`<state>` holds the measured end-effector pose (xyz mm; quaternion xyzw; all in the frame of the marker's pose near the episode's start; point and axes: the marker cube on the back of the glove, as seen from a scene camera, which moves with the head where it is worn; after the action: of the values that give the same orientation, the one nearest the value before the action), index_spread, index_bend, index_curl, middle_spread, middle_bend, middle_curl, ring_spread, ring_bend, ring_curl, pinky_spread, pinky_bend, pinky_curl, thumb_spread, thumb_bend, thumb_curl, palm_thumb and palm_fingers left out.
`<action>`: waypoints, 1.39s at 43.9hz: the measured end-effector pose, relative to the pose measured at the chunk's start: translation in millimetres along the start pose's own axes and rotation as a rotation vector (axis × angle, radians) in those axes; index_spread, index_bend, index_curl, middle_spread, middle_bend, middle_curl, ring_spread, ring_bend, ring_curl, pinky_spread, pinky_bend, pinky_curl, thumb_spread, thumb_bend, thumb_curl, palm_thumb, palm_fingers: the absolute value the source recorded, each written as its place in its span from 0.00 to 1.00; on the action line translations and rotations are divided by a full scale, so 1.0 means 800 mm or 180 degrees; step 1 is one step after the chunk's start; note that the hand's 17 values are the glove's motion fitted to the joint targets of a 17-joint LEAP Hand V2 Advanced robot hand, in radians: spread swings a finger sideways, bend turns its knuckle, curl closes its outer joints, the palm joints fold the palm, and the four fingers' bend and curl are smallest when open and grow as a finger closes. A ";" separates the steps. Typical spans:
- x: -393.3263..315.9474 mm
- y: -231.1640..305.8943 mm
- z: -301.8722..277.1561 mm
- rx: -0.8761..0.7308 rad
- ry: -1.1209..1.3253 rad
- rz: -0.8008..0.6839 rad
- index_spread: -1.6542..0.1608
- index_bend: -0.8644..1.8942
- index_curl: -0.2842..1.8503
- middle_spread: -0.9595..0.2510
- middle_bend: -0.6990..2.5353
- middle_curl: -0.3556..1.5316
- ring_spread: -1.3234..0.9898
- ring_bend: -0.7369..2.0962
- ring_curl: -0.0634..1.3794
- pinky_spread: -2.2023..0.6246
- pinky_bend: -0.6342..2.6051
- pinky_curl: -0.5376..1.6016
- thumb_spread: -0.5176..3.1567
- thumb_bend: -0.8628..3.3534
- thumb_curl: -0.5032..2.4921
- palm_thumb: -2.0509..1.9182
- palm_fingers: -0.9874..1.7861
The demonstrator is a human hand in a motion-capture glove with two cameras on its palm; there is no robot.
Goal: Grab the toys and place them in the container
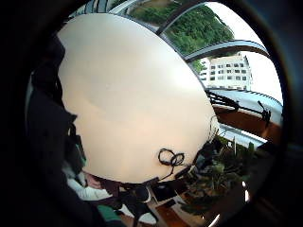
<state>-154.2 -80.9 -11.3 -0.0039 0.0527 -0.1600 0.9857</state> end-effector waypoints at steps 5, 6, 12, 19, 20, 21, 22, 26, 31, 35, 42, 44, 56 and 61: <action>-0.044 0.012 -0.074 0.0189 -0.0142 -0.0213 0.75 0.46 0.32 0.47 0.50 0.49 0.42 0.70 0.49 0.66 0.55 0.51 0.33 0.21 0.42 0.67 0.71; -0.052 0.015 -0.088 0.0225 -0.0175 -0.0239 0.75 0.46 0.32 0.47 0.50 0.49 0.42 0.70 0.49 0.66 0.55 0.51 0.33 0.21 0.42 0.67 0.71; -0.092 0.017 -0.153 0.0394 0.0148 0.0016 0.74 0.46 0.34 0.46 0.50 0.51 0.42 0.70 0.49 0.66 0.55 0.52 0.33 0.20 0.43 0.67 0.70; -0.173 0.012 -0.194 0.0521 -0.0030 -0.0240 0.74 0.46 0.36 0.46 0.50 0.53 0.43 0.71 0.49 0.66 0.56 0.52 0.32 0.20 0.44 0.67 0.70; -0.183 0.009 -0.195 0.0529 -0.0013 -0.0154 0.74 0.46 0.36 0.46 0.50 0.54 0.43 0.71 0.49 0.66 0.56 0.52 0.32 0.20 0.44 0.67 0.70; -0.192 0.006 -0.195 0.0534 0.0003 -0.0185 0.74 0.46 0.37 0.46 0.50 0.54 0.43 0.71 0.49 0.66 0.56 0.52 0.32 0.20 0.44 0.67 0.70; -0.202 0.005 -0.194 0.0536 0.0014 -0.0332 0.74 0.45 0.37 0.46 0.50 0.54 0.43 0.71 0.49 0.66 0.56 0.52 0.32 0.20 0.44 0.67 0.69; -0.245 -0.007 -0.182 0.0494 0.0056 -0.0549 0.74 0.45 0.38 0.47 0.50 0.56 0.43 0.72 0.49 0.66 0.56 0.52 0.32 0.20 0.44 0.67 0.69; -0.300 -0.041 -0.154 0.0307 0.0138 0.0321 0.74 0.44 0.40 0.47 0.50 0.57 0.43 0.72 0.48 0.66 0.57 0.52 0.33 0.20 0.45 0.66 0.68; -0.327 -0.036 -0.136 0.0146 0.0083 -0.0677 0.74 0.43 0.41 0.47 0.50 0.58 0.43 0.72 0.48 0.66 0.57 0.52 0.33 0.20 0.45 0.66 0.68; -0.363 -0.057 -0.101 -0.0531 0.0169 0.0140 0.78 0.31 0.38 0.53 0.35 0.52 0.45 0.72 0.48 0.68 0.61 0.54 0.40 0.17 0.39 0.56 0.33; -0.361 -0.052 -0.098 -0.0532 0.0238 -0.0343 0.79 0.32 0.37 0.61 0.31 0.50 0.48 0.67 0.47 0.70 0.62 0.54 0.41 0.17 0.37 0.54 0.21; -0.333 -0.044 -0.107 -0.0276 0.0182 -0.0388 0.81 0.33 0.28 0.78 0.25 0.41 0.57 0.47 0.30 0.77 0.55 0.46 0.44 0.19 0.32 0.50 0.21; -0.332 -0.036 -0.107 -0.0252 0.0204 -0.0642 0.81 0.34 0.27 0.80 0.25 0.39 0.58 0.44 0.28 0.78 0.52 0.45 0.45 0.19 0.31 0.50 0.23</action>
<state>-422.6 -23.9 -68.8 -0.0431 0.0898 -0.2562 0.9615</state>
